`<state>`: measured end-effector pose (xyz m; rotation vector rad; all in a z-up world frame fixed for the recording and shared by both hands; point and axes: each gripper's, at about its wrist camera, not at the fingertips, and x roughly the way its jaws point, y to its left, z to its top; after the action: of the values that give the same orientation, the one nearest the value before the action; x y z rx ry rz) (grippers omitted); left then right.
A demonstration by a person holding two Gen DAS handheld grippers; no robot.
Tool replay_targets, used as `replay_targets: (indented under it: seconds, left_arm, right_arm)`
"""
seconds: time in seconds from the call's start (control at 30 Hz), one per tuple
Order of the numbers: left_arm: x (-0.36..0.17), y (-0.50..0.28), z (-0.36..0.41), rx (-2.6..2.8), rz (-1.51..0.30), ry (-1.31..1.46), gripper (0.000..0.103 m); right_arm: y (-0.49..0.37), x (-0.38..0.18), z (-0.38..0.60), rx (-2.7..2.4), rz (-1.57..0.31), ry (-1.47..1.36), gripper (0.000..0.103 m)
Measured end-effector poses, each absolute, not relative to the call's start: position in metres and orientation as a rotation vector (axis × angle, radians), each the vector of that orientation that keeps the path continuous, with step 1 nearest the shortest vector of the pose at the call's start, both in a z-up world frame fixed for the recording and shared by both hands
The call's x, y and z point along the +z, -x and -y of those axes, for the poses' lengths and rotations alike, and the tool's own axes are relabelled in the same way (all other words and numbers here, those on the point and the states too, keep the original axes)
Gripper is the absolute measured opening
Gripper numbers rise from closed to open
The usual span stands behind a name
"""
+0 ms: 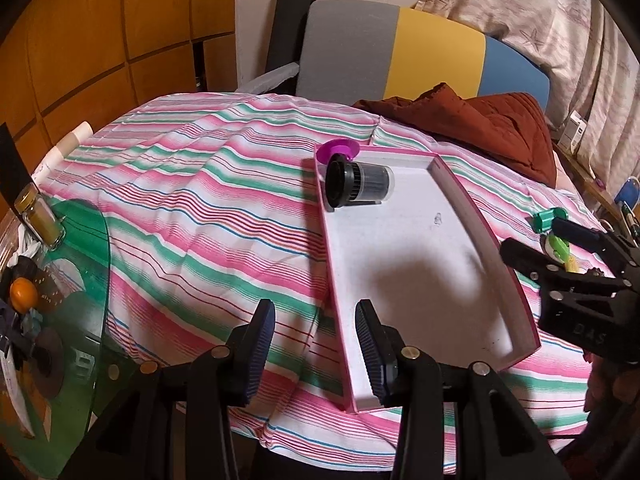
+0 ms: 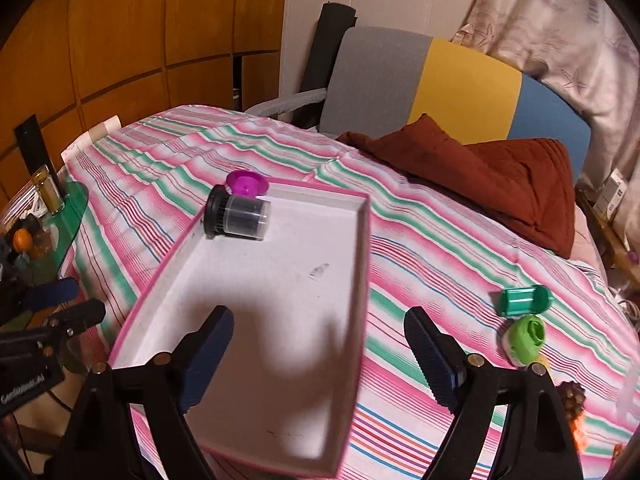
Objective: Organize rigid objects
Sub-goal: 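Reach the left gripper to the red puzzle piece and grasp it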
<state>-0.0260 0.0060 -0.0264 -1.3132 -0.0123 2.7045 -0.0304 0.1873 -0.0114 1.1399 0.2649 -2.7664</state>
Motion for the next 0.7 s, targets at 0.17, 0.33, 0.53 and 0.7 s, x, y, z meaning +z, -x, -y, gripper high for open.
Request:
replay_targets:
  seconds: [0.17, 0.33, 0.53, 0.7]
  left_arm:
    - [-0.023, 0.024, -0.013, 2.696, -0.01, 1.29, 0.042]
    - [-0.023, 0.024, -0.021, 2.647, 0.006, 1.289, 0.043]
    - [-0.023, 0.024, -0.036, 2.581, 0.016, 1.291, 0.051]
    - [-0.019, 0.027, -0.05, 2.509, 0.058, 1.295, 0.052]
  right_arm:
    - [0.021, -0.006, -0.211, -2.795, -0.274, -1.151, 0.088]
    - [0.011, 0.0, -0.253, -2.855, -0.282, -1.192, 0.088]
    - [-0.002, 0.007, -0.319, -2.974, -0.17, -1.265, 0.088]
    - [-0.024, 0.016, -0.397, -3.132, 0.033, -1.31, 0.089]
